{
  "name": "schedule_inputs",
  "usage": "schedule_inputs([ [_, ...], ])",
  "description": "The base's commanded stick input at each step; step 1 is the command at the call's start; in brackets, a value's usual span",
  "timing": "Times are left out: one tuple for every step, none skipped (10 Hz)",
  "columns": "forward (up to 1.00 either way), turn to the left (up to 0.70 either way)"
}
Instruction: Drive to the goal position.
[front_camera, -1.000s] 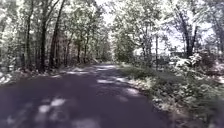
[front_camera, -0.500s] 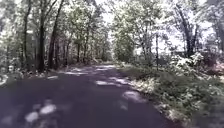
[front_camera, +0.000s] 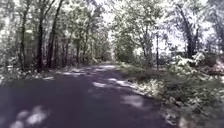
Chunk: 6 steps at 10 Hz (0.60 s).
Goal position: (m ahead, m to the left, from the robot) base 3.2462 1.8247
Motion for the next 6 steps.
schedule_inputs([
  [0.45, 0.00],
  [0.45, 0.00],
  [0.45, 0.02],
  [0.45, 0.14],
  [0.45, 0.27],
  [0.45, 0.27],
])
